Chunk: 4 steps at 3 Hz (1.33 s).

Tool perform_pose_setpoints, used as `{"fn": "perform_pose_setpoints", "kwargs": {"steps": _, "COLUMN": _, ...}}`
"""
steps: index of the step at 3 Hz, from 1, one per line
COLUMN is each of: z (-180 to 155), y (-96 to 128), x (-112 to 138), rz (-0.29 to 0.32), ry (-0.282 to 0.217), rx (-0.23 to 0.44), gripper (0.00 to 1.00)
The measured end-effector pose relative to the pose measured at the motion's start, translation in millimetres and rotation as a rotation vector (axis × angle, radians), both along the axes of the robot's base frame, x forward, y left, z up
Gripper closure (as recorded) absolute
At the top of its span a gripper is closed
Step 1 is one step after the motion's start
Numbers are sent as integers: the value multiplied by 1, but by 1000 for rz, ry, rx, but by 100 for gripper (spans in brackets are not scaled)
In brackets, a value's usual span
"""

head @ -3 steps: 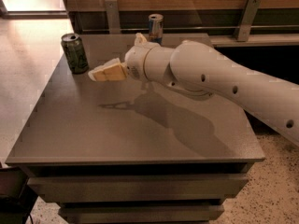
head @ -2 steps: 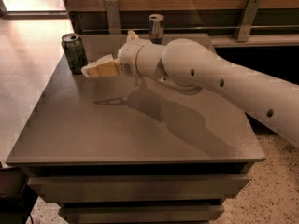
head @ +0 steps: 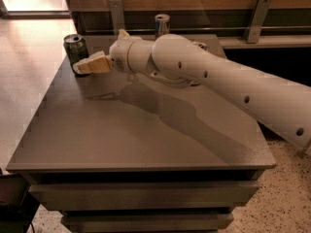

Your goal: Pick green can

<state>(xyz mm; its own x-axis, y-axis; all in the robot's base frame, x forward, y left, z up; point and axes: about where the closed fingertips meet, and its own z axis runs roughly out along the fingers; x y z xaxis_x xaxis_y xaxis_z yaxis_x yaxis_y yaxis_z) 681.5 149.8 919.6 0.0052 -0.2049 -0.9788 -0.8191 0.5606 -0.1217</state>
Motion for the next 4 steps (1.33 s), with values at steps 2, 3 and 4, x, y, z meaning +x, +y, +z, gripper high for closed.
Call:
{"fn": "perform_pose_setpoints", "kwargs": {"steps": 2, "z": -9, "y": 24, "x": 34, "rz": 29, "ry": 28, "rx": 33, "gripper": 0}}
{"fn": "perform_pose_setpoints", "kwargs": {"steps": 3, "z": -8, "y": 39, "x": 43, "rz": 30, "ry": 30, "rx": 34, "gripper": 0}}
{"fn": "perform_pose_setpoints", "kwargs": {"steps": 4, "z": -13, "y": 60, "x": 40, "rz": 37, "ry": 34, "rx": 50, "gripper": 0}}
